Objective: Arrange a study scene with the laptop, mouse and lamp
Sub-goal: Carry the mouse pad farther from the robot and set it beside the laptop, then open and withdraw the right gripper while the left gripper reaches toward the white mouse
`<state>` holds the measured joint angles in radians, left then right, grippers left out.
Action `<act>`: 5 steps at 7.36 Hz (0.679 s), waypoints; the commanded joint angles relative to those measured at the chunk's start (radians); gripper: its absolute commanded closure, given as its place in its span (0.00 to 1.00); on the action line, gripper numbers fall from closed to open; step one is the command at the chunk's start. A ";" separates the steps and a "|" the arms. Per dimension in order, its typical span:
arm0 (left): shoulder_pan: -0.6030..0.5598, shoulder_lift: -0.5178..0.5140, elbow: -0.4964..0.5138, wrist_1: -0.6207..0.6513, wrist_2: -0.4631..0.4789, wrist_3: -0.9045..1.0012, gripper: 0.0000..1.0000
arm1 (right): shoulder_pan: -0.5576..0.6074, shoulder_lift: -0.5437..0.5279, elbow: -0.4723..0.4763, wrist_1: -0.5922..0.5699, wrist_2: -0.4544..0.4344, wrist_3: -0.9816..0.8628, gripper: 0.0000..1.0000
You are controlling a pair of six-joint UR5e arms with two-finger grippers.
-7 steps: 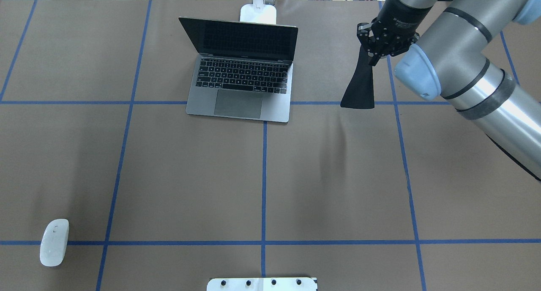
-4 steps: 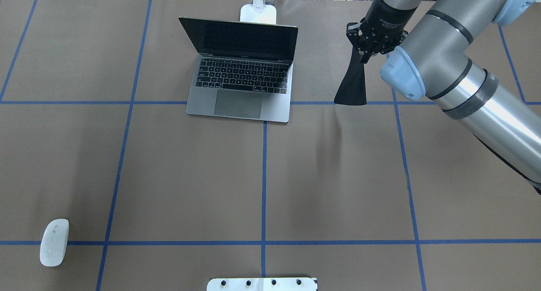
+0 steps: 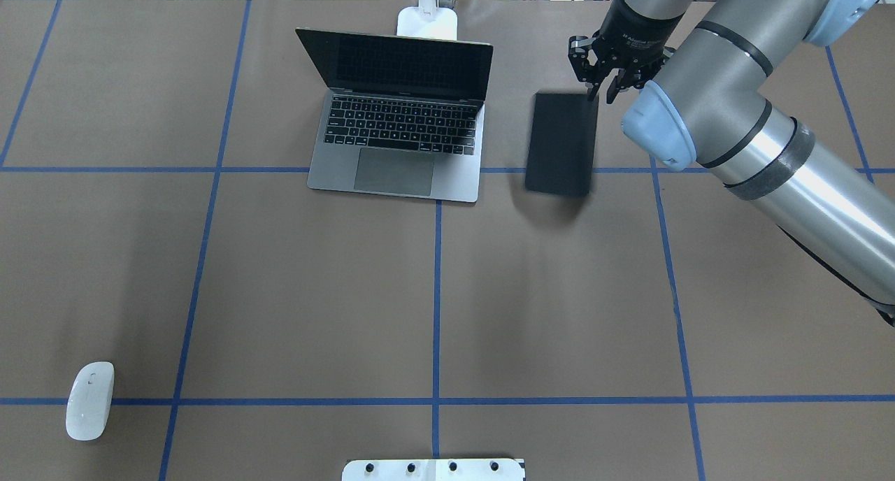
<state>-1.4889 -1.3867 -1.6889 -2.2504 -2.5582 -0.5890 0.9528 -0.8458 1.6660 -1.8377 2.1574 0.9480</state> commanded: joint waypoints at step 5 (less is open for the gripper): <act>0.001 0.003 -0.005 0.066 0.053 -0.026 0.01 | -0.009 -0.039 0.008 0.002 -0.005 -0.035 0.00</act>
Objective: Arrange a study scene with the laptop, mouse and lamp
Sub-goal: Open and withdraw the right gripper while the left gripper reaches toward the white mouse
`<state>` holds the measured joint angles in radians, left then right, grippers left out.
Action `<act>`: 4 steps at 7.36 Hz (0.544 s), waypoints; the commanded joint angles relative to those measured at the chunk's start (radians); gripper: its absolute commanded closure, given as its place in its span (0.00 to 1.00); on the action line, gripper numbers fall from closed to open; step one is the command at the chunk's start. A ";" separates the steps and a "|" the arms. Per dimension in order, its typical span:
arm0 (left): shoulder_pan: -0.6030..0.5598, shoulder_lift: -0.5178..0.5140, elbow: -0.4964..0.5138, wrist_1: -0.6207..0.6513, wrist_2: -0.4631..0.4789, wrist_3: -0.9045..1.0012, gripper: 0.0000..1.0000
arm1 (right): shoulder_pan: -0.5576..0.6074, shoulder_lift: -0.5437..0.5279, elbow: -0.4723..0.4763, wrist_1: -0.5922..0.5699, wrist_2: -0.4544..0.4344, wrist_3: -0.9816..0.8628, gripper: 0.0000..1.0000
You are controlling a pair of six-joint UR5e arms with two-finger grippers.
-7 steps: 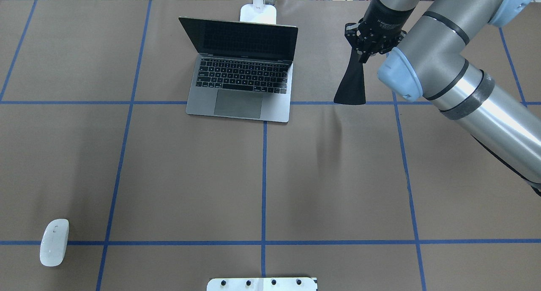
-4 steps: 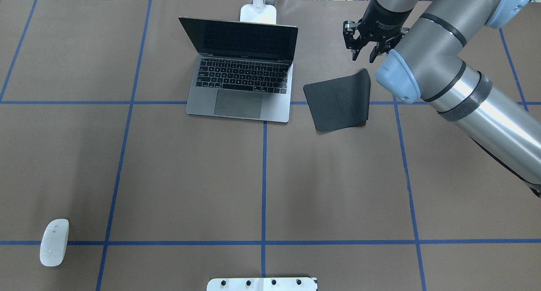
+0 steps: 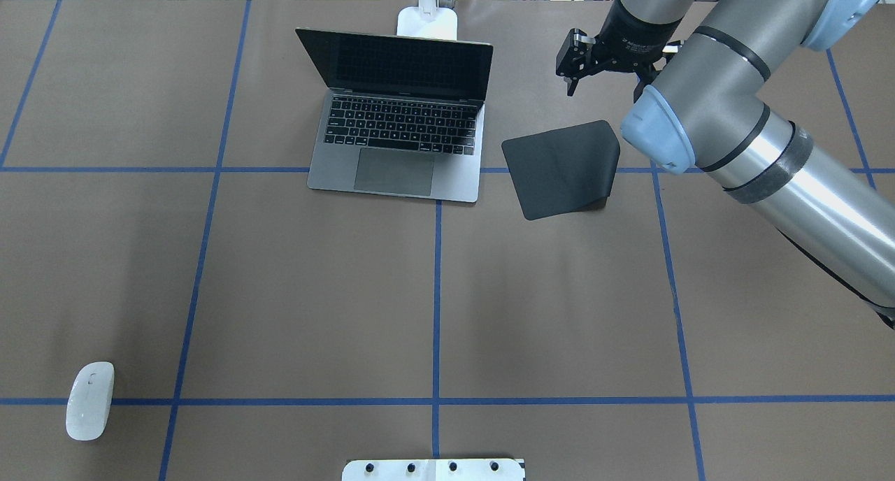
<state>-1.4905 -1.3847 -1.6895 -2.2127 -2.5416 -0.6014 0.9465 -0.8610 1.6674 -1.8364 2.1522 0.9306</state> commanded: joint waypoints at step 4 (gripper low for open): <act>0.090 0.015 -0.059 0.027 0.067 -0.177 0.01 | 0.044 -0.267 0.121 -0.001 -0.002 -0.276 0.00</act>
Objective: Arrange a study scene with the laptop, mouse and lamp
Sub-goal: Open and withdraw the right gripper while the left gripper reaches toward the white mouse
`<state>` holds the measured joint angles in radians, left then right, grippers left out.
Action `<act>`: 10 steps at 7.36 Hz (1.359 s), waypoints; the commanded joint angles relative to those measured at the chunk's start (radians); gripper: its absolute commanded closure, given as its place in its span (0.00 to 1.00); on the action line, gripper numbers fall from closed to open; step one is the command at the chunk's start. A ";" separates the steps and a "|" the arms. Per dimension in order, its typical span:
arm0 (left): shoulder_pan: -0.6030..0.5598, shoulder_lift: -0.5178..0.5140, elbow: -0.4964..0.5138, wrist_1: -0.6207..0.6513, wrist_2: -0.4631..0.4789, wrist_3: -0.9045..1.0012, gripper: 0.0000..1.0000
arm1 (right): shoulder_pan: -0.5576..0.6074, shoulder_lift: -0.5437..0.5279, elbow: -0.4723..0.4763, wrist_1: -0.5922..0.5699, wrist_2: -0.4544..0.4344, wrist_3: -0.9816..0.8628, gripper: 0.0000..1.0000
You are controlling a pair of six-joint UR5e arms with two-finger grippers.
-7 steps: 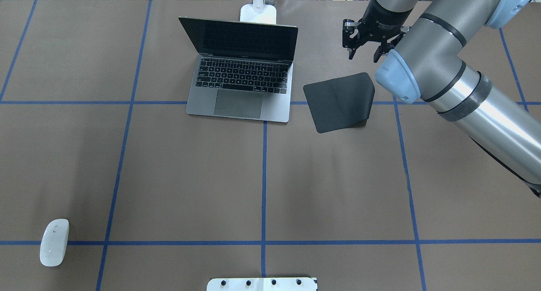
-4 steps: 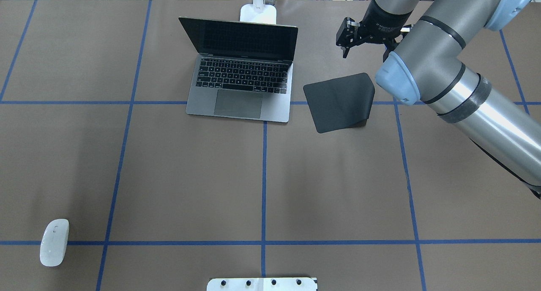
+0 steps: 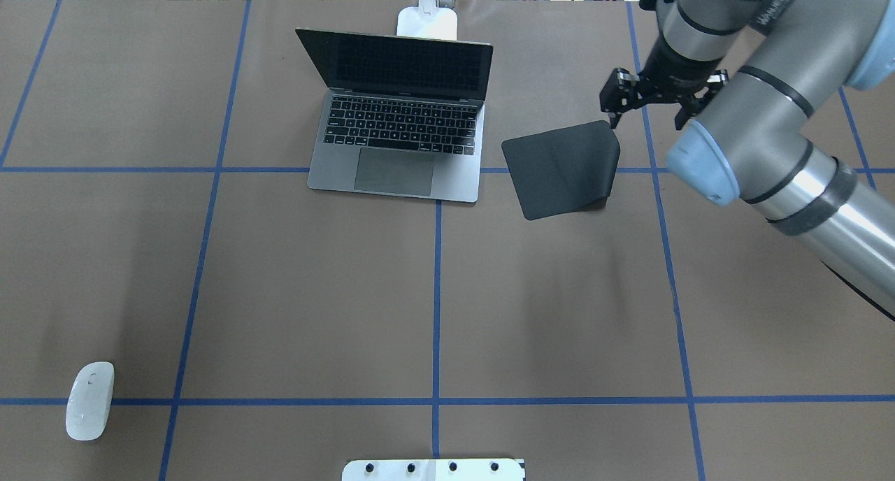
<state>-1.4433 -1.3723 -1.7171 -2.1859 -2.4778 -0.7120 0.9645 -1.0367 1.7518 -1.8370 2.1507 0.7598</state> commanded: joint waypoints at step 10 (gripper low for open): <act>0.695 0.068 -0.268 -0.005 0.365 -0.535 0.00 | 0.295 -0.465 0.080 0.005 0.000 -0.812 0.00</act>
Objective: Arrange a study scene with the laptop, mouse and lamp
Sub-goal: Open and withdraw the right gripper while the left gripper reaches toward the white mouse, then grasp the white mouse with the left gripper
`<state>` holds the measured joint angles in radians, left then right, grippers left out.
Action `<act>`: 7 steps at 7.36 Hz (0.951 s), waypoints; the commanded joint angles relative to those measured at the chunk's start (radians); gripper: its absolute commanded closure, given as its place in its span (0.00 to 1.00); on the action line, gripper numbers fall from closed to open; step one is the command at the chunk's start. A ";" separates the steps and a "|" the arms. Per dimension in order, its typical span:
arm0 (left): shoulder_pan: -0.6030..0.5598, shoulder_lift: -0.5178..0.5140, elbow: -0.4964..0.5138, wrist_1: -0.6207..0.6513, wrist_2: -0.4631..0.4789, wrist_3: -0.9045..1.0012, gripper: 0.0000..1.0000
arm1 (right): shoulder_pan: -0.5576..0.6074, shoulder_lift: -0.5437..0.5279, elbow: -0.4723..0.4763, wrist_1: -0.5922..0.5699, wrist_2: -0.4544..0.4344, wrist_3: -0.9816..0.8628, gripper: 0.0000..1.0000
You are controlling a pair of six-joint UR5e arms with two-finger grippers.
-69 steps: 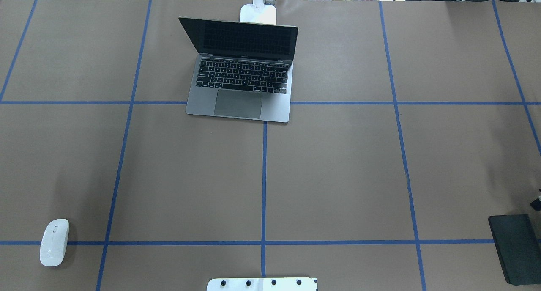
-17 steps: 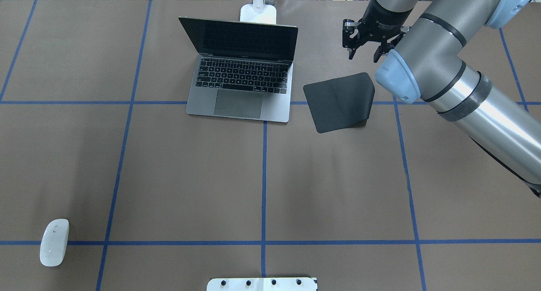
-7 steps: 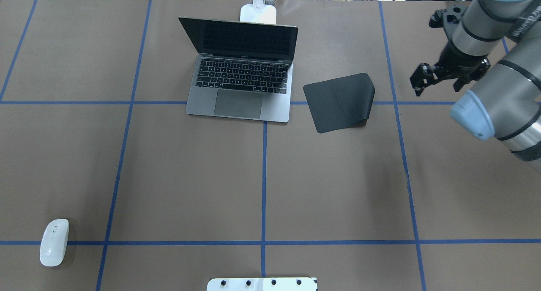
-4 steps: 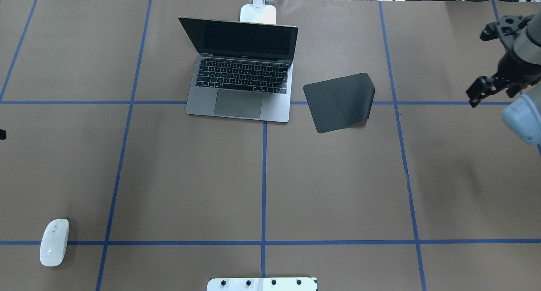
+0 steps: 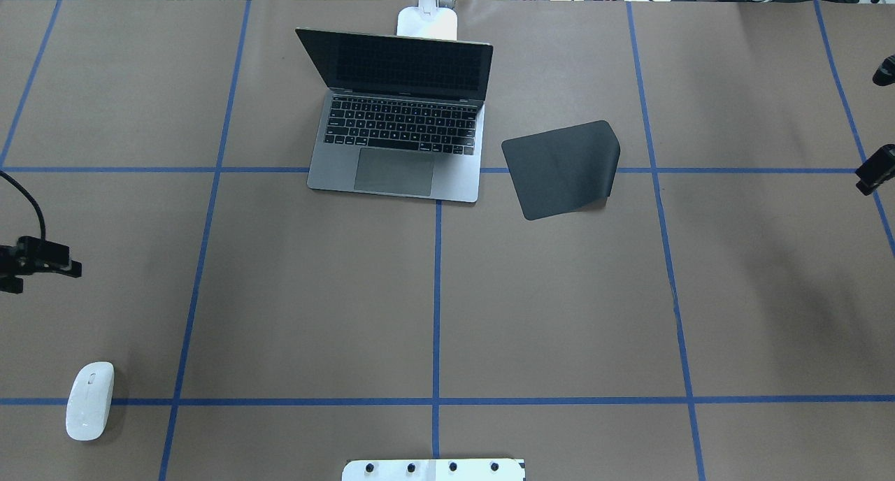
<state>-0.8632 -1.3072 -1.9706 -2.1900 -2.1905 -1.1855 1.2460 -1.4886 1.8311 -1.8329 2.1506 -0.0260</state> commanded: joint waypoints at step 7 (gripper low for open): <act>0.427 0.081 -0.028 0.001 0.278 -0.086 0.00 | 0.024 -0.050 -0.003 0.003 -0.015 -0.104 0.00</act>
<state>-0.4794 -1.2295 -1.9991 -2.1890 -1.9381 -1.2707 1.2711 -1.5373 1.8280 -1.8302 2.1376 -0.1300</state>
